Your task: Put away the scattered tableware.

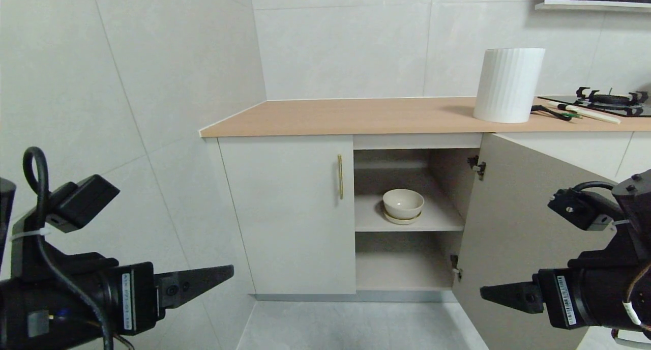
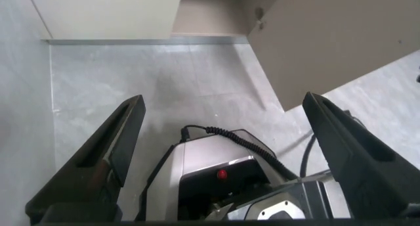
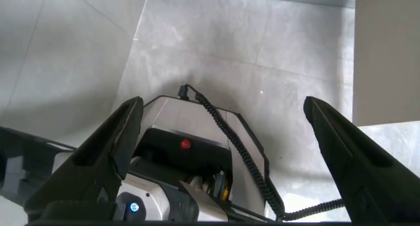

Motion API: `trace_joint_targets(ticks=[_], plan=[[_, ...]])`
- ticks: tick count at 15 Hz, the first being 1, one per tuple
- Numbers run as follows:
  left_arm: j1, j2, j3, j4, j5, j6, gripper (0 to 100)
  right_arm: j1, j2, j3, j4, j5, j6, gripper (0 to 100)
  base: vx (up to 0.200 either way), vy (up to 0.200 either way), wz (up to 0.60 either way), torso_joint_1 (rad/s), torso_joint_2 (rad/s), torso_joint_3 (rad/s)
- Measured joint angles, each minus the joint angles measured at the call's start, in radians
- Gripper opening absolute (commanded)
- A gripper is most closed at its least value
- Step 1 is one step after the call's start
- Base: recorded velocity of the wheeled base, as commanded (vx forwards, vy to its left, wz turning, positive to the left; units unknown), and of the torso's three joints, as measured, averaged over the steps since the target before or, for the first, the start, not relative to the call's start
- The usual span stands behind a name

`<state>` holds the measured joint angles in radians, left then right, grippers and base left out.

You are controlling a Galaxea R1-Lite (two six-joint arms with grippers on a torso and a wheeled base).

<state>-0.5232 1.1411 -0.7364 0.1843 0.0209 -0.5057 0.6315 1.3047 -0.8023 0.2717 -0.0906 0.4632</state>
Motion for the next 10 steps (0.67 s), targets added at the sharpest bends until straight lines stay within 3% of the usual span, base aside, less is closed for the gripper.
trace_joint_targets(ticks=[2,10], plan=[[0.000,0.000,0.000,0.000,0.001,0.000,100,0.001,-0.002,0.001,0.016,-0.001,-0.006,100,0.000,0.000,0.00,0.000,0.00,0.000],[0.000,0.001,0.003,0.000,0.004,0.009,100,-0.001,-0.023,-0.002,0.081,-0.040,-0.041,100,0.000,-0.200,0.00,0.001,0.00,0.002]])
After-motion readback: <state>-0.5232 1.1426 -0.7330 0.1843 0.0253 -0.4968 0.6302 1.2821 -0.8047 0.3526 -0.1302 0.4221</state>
